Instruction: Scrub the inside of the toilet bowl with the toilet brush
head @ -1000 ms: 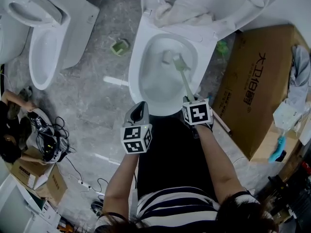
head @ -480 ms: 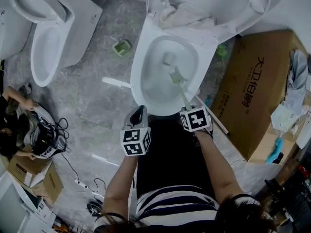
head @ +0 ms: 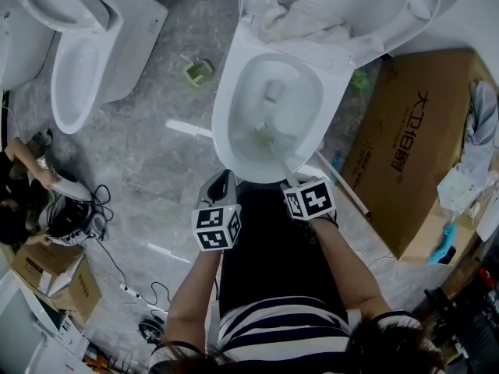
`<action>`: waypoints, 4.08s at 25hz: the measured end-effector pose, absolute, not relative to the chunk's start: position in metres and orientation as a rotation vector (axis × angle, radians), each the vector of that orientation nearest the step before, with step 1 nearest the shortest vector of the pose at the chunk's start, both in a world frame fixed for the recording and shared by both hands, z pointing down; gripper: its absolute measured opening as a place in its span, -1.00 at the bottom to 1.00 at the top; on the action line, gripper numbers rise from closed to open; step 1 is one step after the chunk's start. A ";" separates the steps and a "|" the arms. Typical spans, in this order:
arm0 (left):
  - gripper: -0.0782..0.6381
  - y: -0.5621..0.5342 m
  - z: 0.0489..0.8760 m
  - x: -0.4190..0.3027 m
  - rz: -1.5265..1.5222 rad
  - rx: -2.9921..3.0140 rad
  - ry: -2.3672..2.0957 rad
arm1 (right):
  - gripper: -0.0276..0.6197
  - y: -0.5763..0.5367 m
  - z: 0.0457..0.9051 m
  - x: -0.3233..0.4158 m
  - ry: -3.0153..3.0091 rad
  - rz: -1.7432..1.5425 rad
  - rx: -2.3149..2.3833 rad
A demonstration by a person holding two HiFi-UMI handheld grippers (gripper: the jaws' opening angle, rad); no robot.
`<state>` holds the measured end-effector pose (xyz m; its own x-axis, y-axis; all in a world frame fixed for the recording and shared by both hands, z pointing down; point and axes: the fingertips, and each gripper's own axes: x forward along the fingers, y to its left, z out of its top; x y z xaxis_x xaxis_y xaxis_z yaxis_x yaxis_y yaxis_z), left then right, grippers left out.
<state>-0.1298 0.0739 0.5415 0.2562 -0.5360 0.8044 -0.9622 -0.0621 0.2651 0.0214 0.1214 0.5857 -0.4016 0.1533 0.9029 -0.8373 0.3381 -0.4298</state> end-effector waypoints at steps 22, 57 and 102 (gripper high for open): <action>-0.78 0.053 0.541 -0.120 0.638 1.752 -1.390 | -0.85 0.067 0.605 -0.019 -1.771 1.279 0.669; -0.78 0.042 0.535 -0.116 0.607 1.771 -1.413 | -0.84 -0.020 0.606 0.034 -1.790 1.081 0.938; -0.78 0.042 0.509 -0.147 0.666 1.894 -1.240 | -0.85 0.111 0.572 0.030 -1.403 1.208 0.852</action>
<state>-0.1470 0.0420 0.5090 0.3917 -0.5223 0.7574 -0.9199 -0.2378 0.3118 0.0302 0.1112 0.5725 -0.1966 0.1121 0.9741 -0.9466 0.2373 -0.2183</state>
